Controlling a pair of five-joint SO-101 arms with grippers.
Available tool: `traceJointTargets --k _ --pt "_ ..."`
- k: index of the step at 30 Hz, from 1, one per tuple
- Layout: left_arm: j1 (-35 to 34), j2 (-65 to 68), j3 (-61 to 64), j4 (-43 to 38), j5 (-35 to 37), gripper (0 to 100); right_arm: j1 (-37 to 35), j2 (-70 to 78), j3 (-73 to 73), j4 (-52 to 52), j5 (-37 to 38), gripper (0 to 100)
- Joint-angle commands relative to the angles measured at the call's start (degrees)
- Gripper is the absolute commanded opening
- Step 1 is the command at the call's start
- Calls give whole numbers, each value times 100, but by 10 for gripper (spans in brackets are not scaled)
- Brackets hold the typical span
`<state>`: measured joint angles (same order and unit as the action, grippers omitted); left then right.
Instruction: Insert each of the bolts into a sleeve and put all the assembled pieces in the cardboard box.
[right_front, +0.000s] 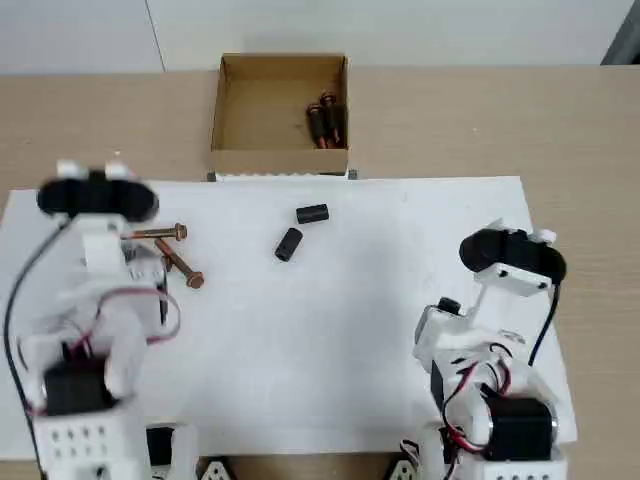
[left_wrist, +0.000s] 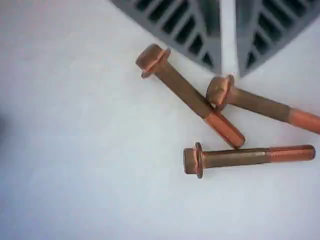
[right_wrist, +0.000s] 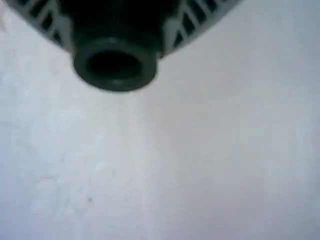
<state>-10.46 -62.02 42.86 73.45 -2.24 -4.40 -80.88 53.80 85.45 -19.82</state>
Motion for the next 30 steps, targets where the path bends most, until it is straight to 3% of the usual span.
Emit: traceJointTargets --k 1,10,19,30 --pt "-18 1046 -998 255 -79 9 48 -189 -26 -145 26 3" --pt "-26 3103 -2202 1002 -1662 11 48 -400 -18 -110 26 3" --pt "-44 4149 -2712 1196 -4062 9 57 -382 -18 -136 26 3" --pt "-985 4967 -2686 1187 -7499 8 57 -382 -18 -136 26 3"
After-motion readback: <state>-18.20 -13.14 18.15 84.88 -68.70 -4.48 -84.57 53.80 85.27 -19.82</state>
